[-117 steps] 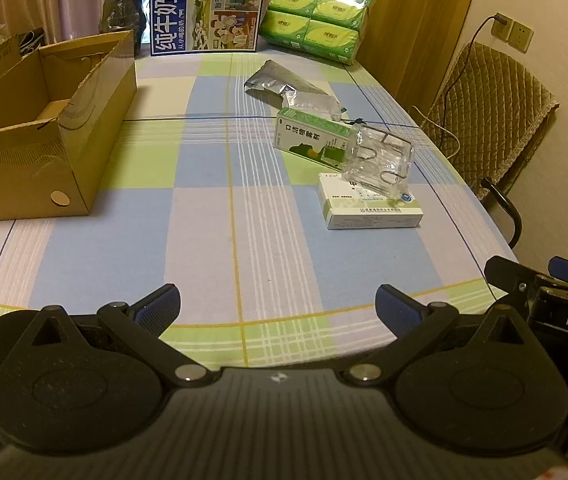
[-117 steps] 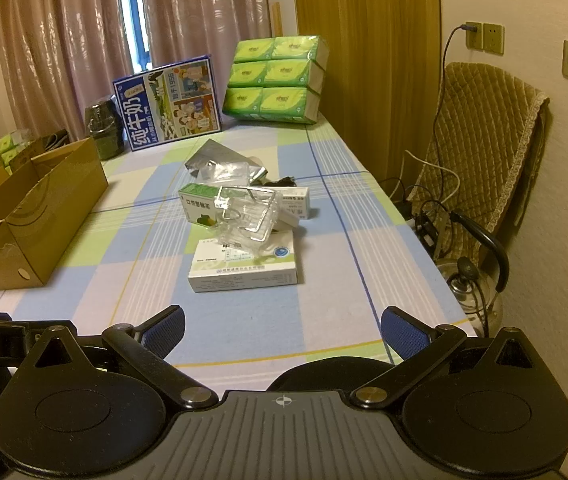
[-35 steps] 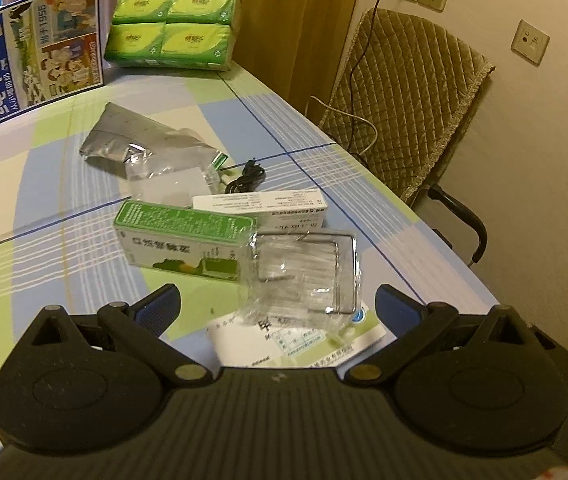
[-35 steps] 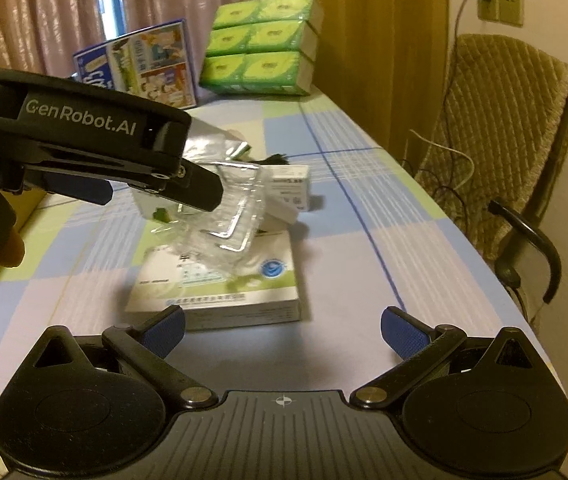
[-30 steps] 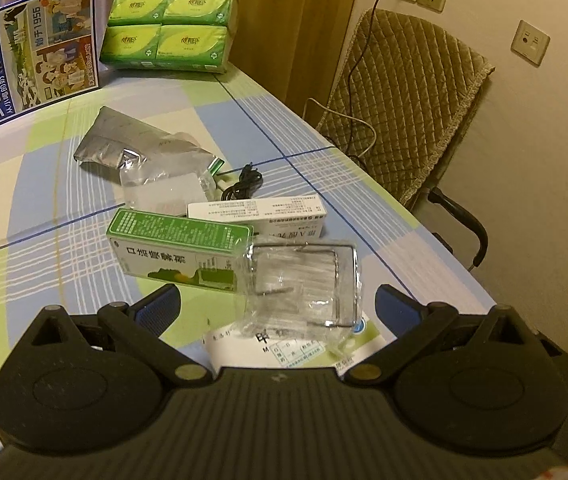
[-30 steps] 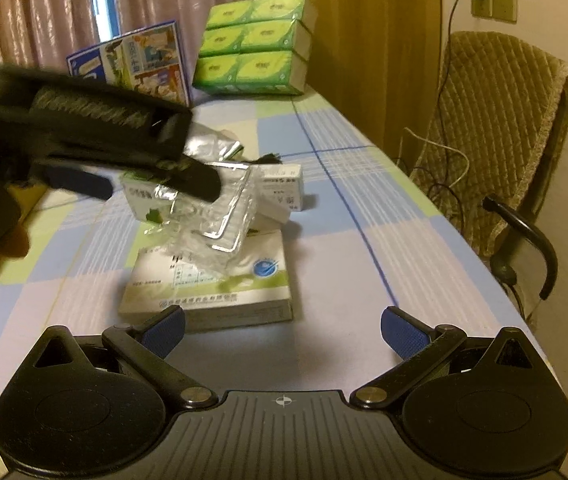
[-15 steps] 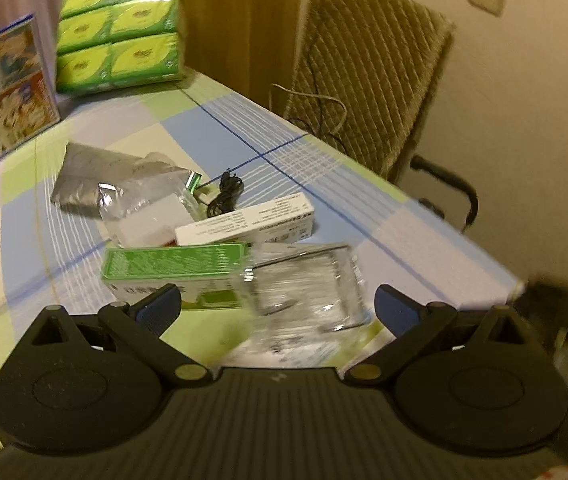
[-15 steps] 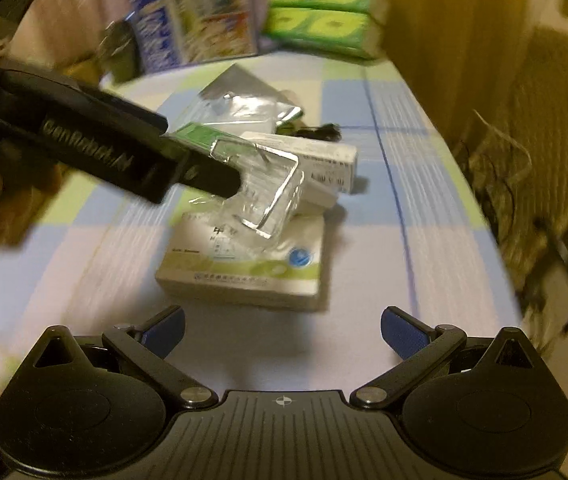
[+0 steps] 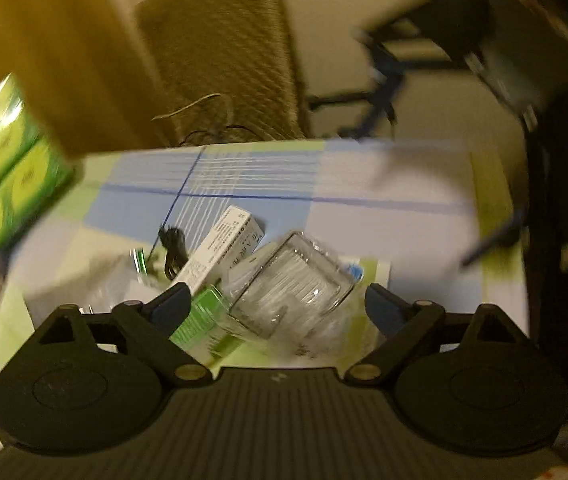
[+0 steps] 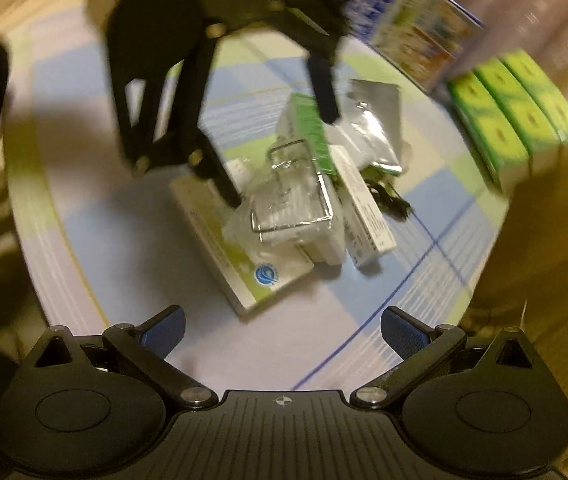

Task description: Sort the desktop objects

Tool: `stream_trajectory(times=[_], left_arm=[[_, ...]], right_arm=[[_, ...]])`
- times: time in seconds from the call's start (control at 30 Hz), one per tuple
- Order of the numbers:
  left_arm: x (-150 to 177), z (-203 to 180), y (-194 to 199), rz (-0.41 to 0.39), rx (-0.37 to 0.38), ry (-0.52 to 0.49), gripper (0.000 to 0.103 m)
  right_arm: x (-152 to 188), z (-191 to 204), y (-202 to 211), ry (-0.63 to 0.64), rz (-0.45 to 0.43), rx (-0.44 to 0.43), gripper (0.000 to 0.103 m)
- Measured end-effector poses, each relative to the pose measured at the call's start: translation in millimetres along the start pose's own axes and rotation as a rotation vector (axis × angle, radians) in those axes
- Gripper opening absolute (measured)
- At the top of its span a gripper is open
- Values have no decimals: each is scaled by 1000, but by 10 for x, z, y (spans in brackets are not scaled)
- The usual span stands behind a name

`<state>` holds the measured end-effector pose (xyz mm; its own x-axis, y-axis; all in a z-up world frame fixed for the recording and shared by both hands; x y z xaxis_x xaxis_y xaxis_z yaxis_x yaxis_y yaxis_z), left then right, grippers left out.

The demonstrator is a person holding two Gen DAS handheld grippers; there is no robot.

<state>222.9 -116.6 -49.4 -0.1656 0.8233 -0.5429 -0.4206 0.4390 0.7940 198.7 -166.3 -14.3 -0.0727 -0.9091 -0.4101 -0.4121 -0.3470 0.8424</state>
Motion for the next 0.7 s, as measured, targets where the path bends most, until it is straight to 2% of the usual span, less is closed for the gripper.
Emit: stream_trajectory(times=[0.07, 0.2, 0.33, 0.37, 0.53, 0.7], left_arm=[[1, -23, -71, 20, 12, -88, 81], [-5, -123, -220, 32, 27, -246, 76], [39, -256, -362, 45, 37, -362, 66], [55, -257, -394, 49, 36, -380, 61], [125, -294, -470, 54, 34, -412, 49], [135, -267, -380, 53, 17, -363, 48]], right_arm=[[30, 14, -52, 57, 11, -3, 101], [80, 26, -150, 123, 23, -25, 101], [77, 52, -248, 191, 16, -48, 101], [76, 52, -271, 197, 18, -48, 101], [36, 46, -350, 214, 11, -60, 101], [-33, 41, -360, 207, -10, -67, 101]])
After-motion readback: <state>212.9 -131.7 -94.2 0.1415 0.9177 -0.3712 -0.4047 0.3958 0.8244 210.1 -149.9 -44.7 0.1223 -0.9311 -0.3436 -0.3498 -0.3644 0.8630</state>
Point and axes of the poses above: each gripper's, at about its wrist camera, not at the fingertips, and y roughly against the way its jaws point, z to its left, x to its underside, the point moved 2 cm from there along -y, roughly the way its jaws point, and after that the axes turned 1 degree about y, right-handed, at the moved point
